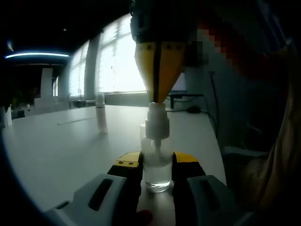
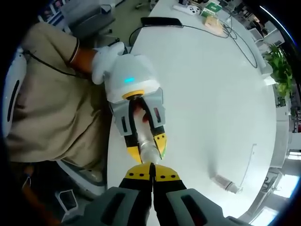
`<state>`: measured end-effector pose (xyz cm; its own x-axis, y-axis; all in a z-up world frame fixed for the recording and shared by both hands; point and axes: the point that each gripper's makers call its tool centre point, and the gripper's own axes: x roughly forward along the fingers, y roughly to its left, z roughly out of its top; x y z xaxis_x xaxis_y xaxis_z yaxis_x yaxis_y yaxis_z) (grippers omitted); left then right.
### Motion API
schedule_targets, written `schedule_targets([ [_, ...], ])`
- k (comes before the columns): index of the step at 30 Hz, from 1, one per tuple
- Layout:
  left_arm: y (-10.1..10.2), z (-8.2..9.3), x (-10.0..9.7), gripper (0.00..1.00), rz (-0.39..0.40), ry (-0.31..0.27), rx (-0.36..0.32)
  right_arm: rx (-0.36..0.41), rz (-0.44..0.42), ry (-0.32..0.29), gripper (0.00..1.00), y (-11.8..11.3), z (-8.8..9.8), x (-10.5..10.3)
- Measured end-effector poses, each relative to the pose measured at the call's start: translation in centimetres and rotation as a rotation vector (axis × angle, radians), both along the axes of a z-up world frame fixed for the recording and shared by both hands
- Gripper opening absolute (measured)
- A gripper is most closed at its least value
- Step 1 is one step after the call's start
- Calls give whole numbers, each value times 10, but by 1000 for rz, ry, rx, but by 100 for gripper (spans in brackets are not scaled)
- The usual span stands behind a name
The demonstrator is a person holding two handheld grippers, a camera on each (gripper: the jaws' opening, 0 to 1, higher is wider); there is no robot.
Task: Clamp pump bottle remove cover press pump head put on cover
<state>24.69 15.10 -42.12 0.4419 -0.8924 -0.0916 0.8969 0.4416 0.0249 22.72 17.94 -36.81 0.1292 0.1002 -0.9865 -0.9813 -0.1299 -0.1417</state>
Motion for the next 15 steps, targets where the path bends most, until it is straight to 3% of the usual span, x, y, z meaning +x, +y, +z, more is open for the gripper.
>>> schedule_targets([
  [15,-1,0,-1,15,-1,-1,0,21,8,-1,0,-1,4,1],
])
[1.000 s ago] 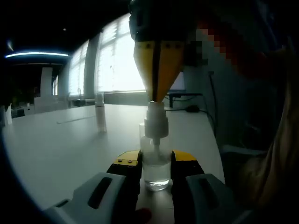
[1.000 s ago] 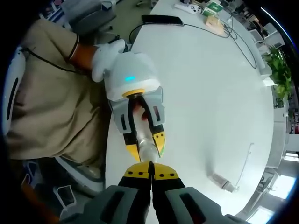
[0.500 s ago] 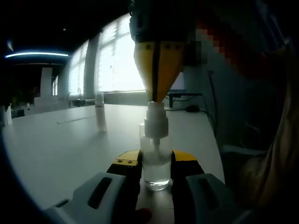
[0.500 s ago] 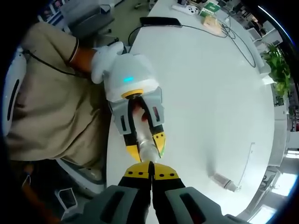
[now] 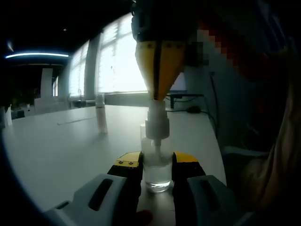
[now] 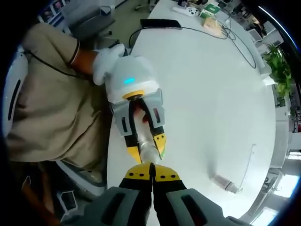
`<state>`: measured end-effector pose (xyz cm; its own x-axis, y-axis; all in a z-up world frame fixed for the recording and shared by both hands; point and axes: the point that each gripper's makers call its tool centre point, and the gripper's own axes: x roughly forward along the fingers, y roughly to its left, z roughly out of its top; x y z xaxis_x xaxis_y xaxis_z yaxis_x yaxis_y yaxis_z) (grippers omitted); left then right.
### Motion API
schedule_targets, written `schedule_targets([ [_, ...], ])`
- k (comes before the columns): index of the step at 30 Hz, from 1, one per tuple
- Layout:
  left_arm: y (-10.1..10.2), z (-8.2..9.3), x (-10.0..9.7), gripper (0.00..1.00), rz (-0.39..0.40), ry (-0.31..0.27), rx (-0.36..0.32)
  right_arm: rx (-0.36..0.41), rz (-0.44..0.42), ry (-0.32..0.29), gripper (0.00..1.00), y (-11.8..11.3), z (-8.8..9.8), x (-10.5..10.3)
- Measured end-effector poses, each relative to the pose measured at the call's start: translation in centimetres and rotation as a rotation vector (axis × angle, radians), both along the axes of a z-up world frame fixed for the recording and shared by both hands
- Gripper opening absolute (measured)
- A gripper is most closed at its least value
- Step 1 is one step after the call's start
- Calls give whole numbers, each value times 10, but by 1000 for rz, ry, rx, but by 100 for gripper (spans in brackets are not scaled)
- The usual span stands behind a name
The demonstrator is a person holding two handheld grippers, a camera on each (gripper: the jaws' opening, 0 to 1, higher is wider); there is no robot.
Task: Clamp pump bottle remove cover press pump head put on cover
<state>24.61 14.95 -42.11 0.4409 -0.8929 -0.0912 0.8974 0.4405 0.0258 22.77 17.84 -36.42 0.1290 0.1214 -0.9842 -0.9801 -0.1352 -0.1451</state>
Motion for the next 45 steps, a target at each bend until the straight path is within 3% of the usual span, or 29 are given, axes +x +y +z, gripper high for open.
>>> schedule_targets([
  [45,1,0,0,15,2,-2,1,16,-5,8,0,2,3,2],
])
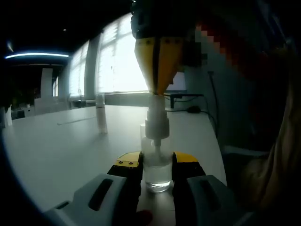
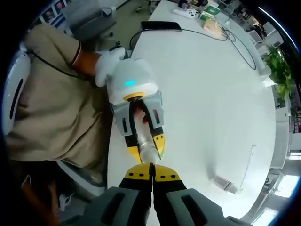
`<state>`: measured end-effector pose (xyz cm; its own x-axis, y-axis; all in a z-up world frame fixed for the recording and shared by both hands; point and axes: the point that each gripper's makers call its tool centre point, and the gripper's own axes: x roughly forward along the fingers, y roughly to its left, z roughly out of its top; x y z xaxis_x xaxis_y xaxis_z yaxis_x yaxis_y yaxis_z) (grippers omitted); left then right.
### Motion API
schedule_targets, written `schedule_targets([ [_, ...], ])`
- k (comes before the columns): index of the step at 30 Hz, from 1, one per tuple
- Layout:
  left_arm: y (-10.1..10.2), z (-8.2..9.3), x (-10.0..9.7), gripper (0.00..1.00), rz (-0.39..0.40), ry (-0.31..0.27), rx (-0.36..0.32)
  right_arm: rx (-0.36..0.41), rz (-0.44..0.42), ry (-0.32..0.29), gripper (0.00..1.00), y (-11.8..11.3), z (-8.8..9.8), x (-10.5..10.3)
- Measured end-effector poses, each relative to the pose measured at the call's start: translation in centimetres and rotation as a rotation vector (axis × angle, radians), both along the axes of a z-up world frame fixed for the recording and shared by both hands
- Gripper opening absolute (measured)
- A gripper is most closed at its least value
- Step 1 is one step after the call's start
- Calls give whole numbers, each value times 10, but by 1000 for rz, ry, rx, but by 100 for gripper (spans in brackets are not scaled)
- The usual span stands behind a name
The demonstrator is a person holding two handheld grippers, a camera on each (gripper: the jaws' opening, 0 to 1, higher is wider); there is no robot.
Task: Clamp pump bottle remove cover press pump head put on cover
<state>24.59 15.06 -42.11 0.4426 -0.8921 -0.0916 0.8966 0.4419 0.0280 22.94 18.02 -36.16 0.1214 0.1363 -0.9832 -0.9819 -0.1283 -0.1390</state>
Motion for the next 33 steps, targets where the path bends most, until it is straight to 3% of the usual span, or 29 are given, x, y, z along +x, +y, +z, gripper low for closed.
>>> schedule_targets([
  [11,1,0,1,15,1,0,1,-34,-4,-13,0,0,-6,-1],
  [33,-1,0,-1,15,1,0,2,-23,-14,-7,0,-1,-6,-2],
])
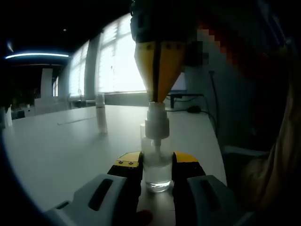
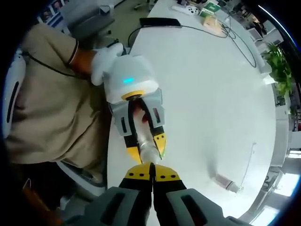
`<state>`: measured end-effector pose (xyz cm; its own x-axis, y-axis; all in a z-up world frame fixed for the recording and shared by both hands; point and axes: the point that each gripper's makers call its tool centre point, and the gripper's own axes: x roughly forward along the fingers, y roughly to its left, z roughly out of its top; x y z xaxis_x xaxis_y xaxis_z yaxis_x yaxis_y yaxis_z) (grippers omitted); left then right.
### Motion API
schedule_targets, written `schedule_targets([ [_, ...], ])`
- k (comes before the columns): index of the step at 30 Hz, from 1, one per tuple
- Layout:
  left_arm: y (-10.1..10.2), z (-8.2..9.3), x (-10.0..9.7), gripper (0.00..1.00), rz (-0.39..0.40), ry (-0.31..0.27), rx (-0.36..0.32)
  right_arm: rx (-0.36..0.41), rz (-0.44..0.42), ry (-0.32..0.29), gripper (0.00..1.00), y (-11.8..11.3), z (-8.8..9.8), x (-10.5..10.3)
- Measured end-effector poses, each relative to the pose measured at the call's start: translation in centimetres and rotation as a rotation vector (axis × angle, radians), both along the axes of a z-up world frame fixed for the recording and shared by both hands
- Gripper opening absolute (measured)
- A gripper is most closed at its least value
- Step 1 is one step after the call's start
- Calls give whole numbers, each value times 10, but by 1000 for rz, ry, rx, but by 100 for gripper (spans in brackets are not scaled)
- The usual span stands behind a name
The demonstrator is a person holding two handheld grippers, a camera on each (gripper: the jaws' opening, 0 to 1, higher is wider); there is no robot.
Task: Clamp pump bottle remove cover press pump head put on cover
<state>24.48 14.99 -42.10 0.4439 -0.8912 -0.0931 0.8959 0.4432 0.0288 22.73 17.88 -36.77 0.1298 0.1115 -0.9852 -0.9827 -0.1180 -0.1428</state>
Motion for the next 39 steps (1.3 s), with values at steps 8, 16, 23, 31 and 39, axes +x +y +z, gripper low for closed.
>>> schedule_targets([
  [8,0,0,0,15,1,-3,1,3,3,-6,0,0,0,0],
  [16,0,0,0,15,0,-2,1,11,17,-12,0,0,4,1],
  [23,0,0,1,15,0,-5,2,24,35,-3,0,0,7,1],
  [31,0,0,1,15,0,-5,3,31,39,-9,0,0,7,2],
  [39,-1,0,1,15,0,-6,4,33,35,-15,0,0,7,3],
])
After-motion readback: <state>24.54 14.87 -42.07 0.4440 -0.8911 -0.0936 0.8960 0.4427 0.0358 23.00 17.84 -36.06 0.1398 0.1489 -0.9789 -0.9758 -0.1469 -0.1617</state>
